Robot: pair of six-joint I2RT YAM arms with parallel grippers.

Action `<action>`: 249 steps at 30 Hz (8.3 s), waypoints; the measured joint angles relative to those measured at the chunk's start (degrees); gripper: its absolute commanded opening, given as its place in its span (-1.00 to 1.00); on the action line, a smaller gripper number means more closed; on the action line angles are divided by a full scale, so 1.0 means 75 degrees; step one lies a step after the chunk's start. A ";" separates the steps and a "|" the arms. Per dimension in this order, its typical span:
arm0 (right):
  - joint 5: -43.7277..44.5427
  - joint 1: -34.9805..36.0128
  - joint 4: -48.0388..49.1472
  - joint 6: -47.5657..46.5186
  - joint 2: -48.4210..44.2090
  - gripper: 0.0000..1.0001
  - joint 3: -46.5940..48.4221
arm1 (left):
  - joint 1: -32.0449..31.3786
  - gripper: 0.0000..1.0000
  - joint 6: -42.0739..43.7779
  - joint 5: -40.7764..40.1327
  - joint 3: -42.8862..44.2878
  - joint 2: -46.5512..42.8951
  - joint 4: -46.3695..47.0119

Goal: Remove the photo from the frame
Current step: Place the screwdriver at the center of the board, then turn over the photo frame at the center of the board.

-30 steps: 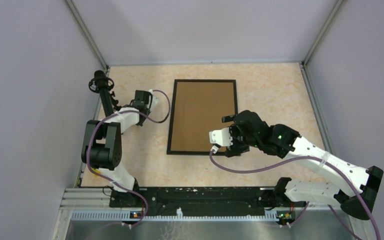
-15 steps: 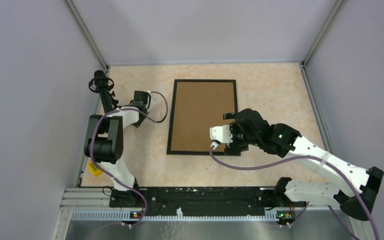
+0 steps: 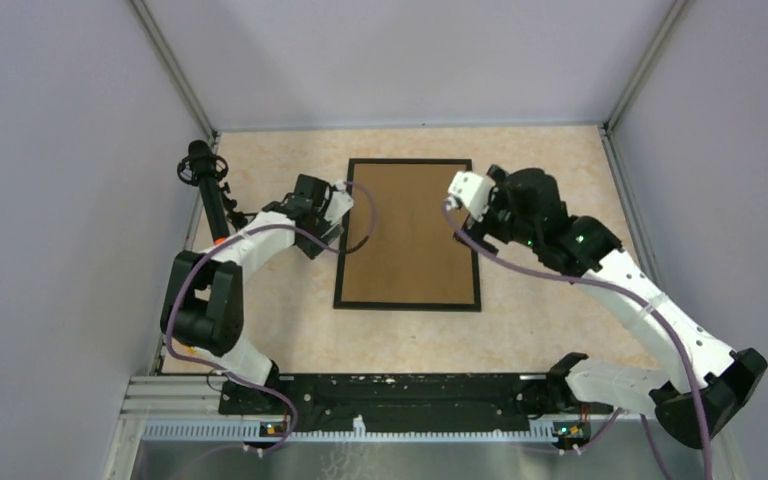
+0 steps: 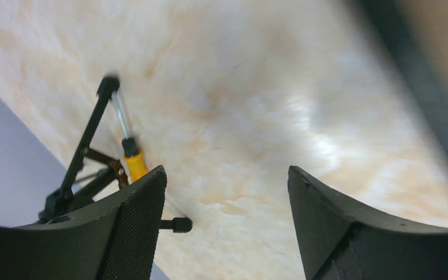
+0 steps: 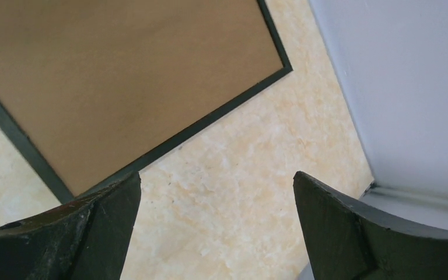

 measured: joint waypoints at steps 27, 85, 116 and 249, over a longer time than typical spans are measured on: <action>-0.4345 -0.4739 0.2358 0.5756 0.1049 0.98 -0.2151 | -0.5432 0.33 0.0326 0.3031 0.1402 0.1279 -0.2005; -0.9611 -0.5458 0.4992 0.8221 0.5604 0.77 -0.2943 | -0.6426 -1.00 -0.0787 0.1600 0.2646 0.1600 -0.2611; -1.0937 -0.4960 0.6572 0.9868 0.5802 -1.00 -0.3570 | -0.5963 0.21 -0.1198 0.2323 0.2521 0.1078 -0.2259; -0.4500 -0.3631 0.0624 0.2311 0.6653 0.98 0.3500 | -0.0411 0.96 0.0801 0.5738 -0.0420 -0.1734 -0.3045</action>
